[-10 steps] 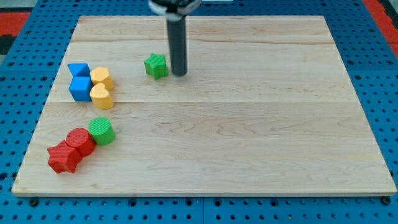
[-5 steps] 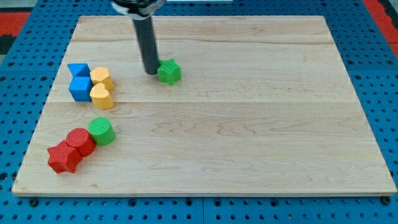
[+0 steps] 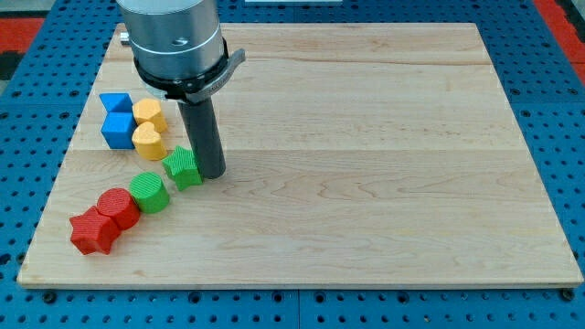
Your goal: Move the green star into the green circle
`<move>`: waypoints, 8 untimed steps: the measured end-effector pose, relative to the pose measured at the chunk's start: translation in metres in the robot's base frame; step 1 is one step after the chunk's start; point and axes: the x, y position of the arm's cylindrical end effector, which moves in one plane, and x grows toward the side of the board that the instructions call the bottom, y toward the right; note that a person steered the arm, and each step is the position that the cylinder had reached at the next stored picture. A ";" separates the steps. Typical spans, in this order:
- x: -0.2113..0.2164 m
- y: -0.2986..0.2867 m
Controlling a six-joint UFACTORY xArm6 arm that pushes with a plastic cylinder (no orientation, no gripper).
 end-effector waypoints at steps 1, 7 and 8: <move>-0.051 0.009; 0.024 -0.017; 0.060 -0.021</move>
